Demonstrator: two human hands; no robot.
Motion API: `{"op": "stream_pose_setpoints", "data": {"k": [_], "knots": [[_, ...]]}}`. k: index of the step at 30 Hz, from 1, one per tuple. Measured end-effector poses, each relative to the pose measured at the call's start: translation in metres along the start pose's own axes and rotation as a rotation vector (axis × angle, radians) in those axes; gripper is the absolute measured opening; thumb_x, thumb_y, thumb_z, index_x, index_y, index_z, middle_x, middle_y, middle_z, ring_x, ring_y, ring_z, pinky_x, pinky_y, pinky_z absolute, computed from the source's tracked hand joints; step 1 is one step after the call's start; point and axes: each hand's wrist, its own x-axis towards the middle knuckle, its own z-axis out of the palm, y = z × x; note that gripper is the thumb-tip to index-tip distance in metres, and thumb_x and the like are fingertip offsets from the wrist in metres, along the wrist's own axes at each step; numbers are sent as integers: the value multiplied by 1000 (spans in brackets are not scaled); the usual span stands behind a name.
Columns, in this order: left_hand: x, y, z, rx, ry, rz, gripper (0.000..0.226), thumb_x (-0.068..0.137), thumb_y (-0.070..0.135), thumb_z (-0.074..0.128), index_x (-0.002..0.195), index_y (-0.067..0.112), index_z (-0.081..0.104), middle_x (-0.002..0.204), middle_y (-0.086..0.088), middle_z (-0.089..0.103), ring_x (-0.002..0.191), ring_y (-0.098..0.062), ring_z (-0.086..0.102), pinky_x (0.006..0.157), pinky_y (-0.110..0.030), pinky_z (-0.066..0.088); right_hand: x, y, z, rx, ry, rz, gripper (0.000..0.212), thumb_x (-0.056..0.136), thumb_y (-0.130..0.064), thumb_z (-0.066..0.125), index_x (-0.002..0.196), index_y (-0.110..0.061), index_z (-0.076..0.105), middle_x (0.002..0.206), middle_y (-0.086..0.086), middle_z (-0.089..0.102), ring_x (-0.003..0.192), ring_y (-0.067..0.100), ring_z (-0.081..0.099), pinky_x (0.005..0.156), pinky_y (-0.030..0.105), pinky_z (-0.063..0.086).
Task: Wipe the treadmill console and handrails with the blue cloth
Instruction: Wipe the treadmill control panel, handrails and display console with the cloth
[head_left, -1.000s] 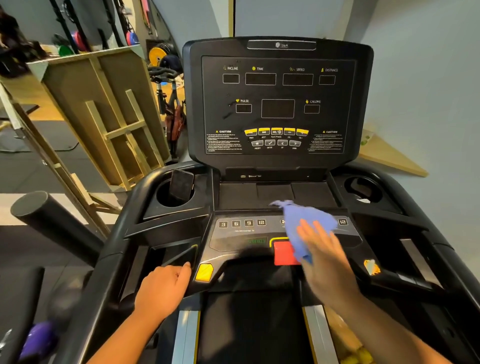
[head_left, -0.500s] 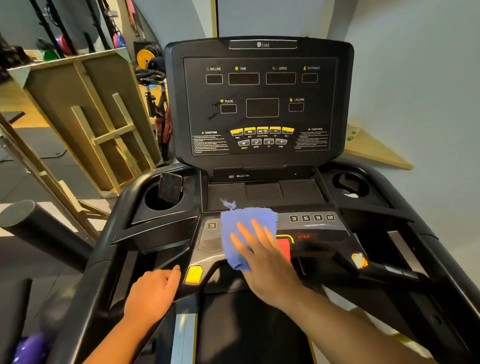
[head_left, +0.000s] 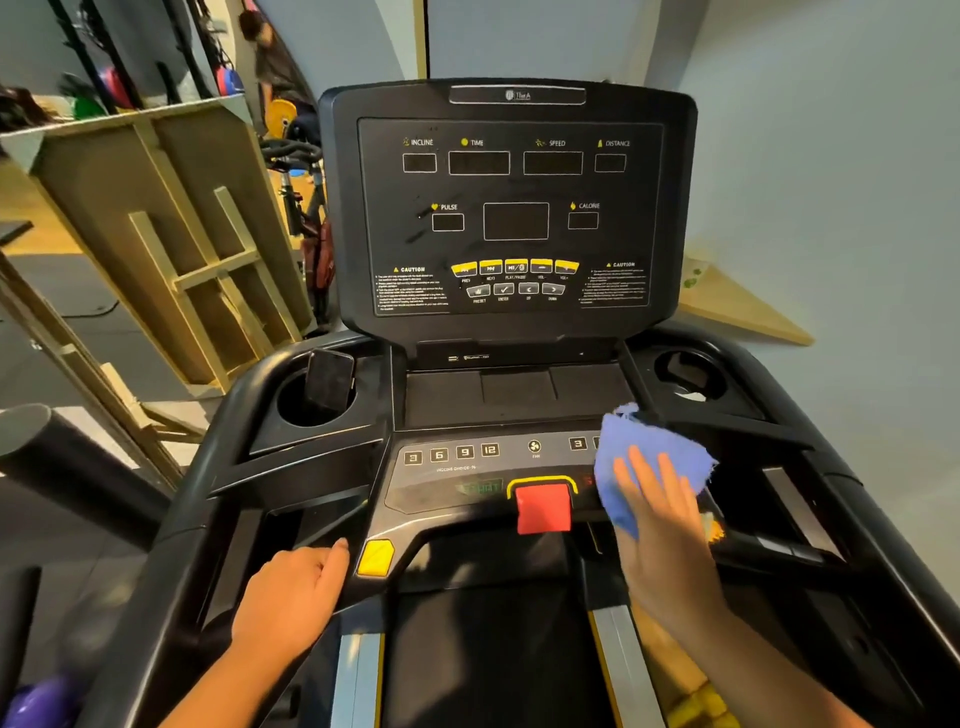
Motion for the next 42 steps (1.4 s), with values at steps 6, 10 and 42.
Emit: {"op": "stream_pose_setpoints", "data": {"k": [6, 10, 42], "knots": [[-2, 5, -5, 14, 0, 5, 56, 105, 37, 38, 61, 17, 68, 53, 0, 65, 51, -10, 63, 50, -13, 37, 6, 17, -3, -94, -76, 65, 70, 80, -16, 73, 144, -4, 48, 151, 20, 46, 139, 46, 41, 107, 57, 40], [-2, 3, -3, 9, -3, 0, 57, 105, 38, 38, 62, 18, 70, 53, 0, 66, 52, -11, 65, 51, -14, 38, 78, 5, -4, -21, -127, 218, 60, 97, -33, 48, 152, -15, 32, 160, 16, 30, 141, 46, 33, 109, 56, 40], [-1, -3, -1, 31, 11, -11, 59, 103, 44, 34, 64, 13, 67, 60, -2, 68, 56, -11, 62, 54, -23, 43, 24, -161, 3, 20, -147, -296, 74, 81, -39, 72, 147, -17, 47, 156, 11, 42, 143, 40, 38, 114, 55, 35]]}}
